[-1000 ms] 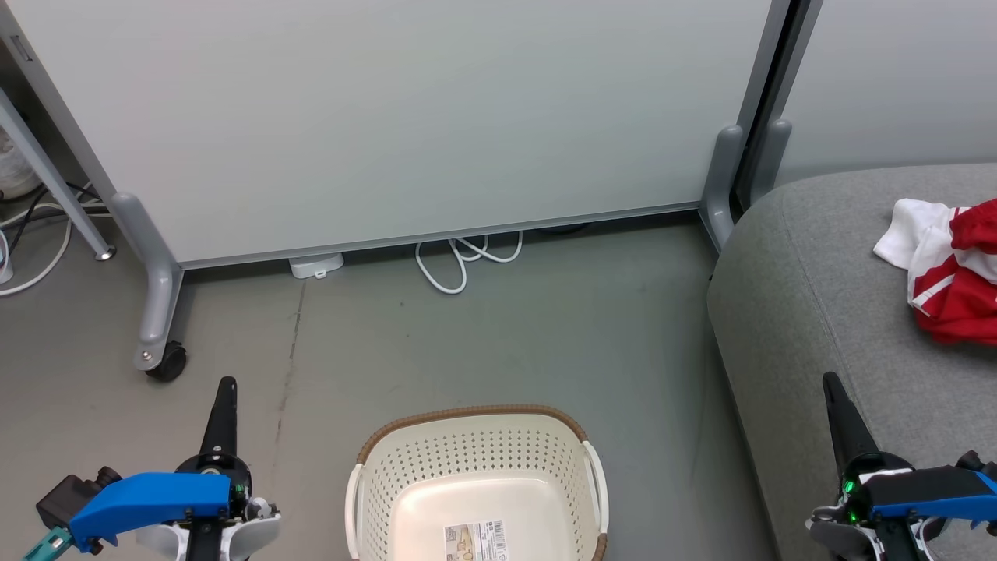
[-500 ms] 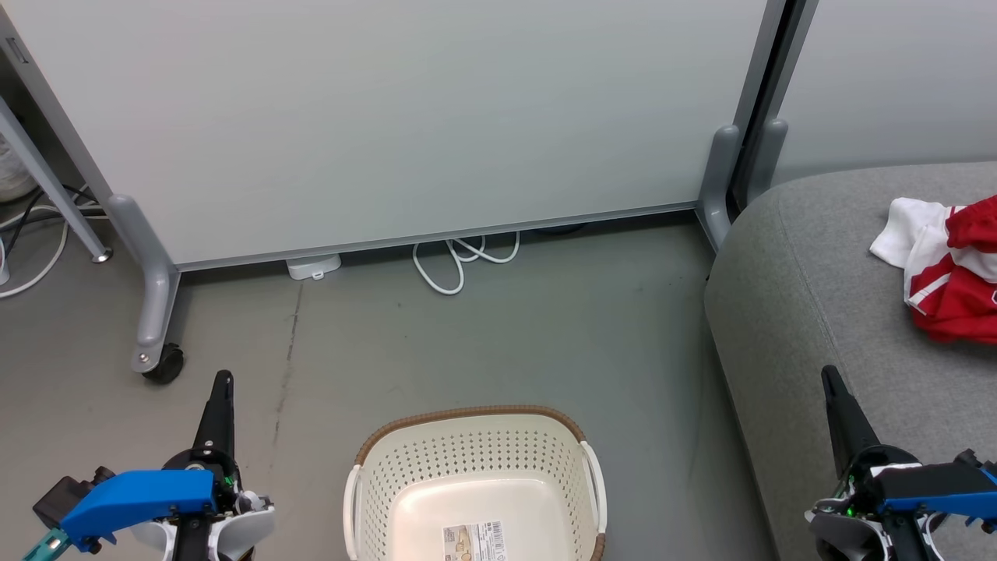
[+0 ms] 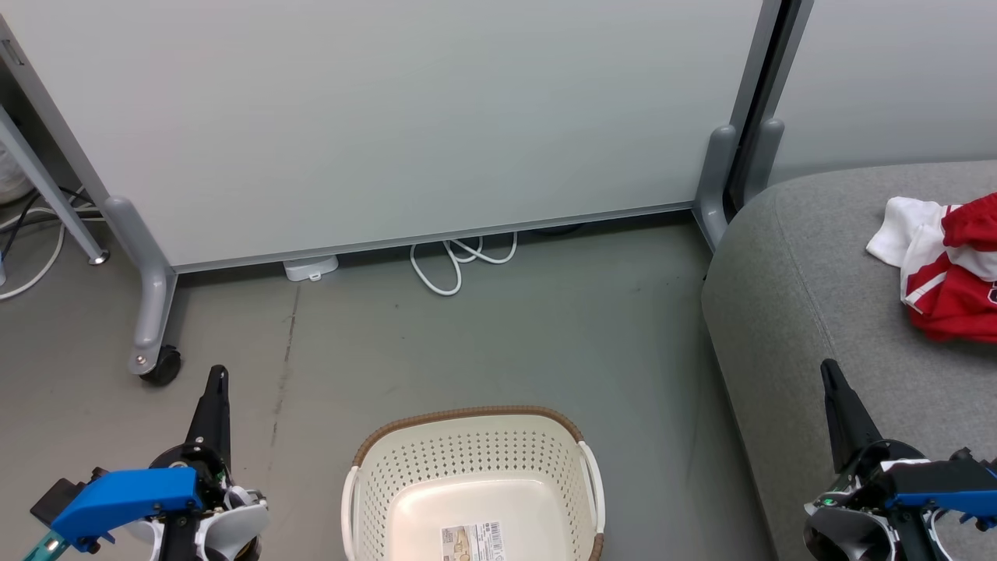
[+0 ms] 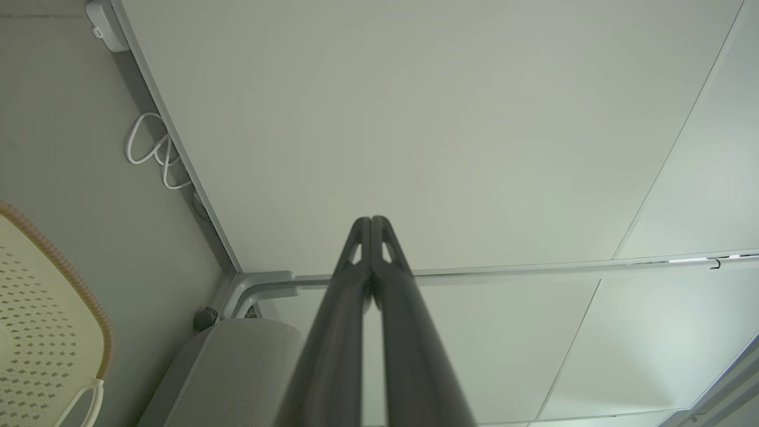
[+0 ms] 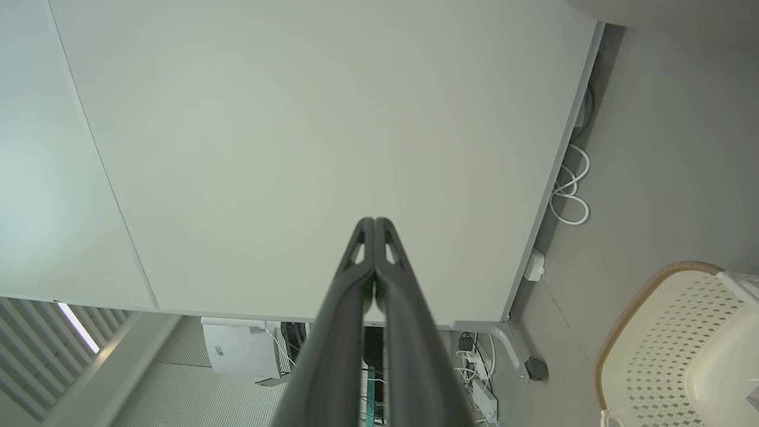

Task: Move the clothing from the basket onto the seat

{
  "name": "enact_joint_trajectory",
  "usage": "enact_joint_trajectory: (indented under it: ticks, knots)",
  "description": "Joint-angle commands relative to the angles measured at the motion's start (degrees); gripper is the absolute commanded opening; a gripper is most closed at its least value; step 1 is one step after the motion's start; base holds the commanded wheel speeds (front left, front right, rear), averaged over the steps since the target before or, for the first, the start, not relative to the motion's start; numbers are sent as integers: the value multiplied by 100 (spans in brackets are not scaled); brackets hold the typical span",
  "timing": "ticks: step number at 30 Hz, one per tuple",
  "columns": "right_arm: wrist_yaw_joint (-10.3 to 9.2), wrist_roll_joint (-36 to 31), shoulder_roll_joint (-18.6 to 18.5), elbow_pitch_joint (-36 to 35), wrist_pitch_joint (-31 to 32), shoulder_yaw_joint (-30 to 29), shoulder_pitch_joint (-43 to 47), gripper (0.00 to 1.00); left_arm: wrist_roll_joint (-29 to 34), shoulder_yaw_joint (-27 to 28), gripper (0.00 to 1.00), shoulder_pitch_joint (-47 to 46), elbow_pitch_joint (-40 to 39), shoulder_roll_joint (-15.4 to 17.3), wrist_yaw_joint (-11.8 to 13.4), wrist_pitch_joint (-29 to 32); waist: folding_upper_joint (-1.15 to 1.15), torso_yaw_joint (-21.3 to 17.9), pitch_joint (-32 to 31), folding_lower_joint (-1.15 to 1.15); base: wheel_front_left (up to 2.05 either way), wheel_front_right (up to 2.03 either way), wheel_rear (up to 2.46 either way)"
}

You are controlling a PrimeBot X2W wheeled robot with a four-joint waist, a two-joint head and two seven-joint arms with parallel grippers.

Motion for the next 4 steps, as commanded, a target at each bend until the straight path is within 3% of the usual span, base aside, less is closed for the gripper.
enact_joint_trajectory:
  ticks: [1,4]
  knots:
    - [2,134,16,-21,47,-14,-77,0,-118,23,0,-78,-40,3,-48,43,0,-4,-1,0,0,0,0]
    - [2,248,19,-23,67,-17,-87,0,-231,40,0,-81,-48,3,-52,71,0,-10,-1,0,0,0,0]
